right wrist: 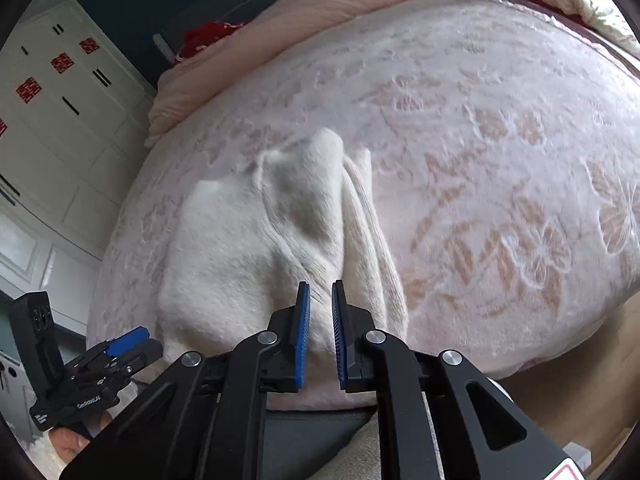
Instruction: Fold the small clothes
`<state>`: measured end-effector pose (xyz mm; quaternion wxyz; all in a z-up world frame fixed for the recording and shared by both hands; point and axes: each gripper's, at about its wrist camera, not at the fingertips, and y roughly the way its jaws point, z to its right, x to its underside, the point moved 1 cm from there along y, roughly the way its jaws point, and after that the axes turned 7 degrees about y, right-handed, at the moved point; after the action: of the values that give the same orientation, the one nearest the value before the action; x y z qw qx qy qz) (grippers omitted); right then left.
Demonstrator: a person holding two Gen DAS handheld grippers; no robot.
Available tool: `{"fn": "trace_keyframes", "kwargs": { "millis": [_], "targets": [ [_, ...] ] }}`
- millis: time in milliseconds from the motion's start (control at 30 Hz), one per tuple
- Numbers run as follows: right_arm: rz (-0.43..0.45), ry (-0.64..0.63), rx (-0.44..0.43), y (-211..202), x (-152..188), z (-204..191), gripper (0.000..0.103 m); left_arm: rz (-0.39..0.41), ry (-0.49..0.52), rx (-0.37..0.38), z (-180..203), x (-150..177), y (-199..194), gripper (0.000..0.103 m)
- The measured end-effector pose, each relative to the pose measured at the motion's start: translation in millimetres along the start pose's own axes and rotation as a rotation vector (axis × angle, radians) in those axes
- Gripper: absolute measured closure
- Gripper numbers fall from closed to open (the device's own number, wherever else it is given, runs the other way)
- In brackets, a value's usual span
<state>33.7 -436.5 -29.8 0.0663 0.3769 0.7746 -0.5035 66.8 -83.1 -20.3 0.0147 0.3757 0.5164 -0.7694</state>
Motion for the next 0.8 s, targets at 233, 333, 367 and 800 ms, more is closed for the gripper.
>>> {"fn": "trace_keyframes", "kwargs": {
  "millis": [233, 333, 367, 800],
  "targets": [
    [-0.175, -0.169, 0.184, 97.3, 1.2, -8.2, 0.103, -0.087, -0.001, -0.041, 8.4, -34.4, 55.3, 0.030],
    [-0.154, -0.118, 0.141, 84.4, -2.1, -10.8, 0.103, -0.104, 0.058, -0.119, 11.5, -30.1, 74.8, 0.030],
    [-0.128, -0.117, 0.130, 72.6, -5.0, -15.4, 0.101, -0.103, 0.073, -0.129, 13.8, -29.3, 73.8, 0.028],
    [-0.113, -0.088, 0.098, 43.5, 8.5, -19.5, 0.092, -0.093, 0.099, -0.127, 20.9, -31.1, 51.1, 0.023]
  ]
}}
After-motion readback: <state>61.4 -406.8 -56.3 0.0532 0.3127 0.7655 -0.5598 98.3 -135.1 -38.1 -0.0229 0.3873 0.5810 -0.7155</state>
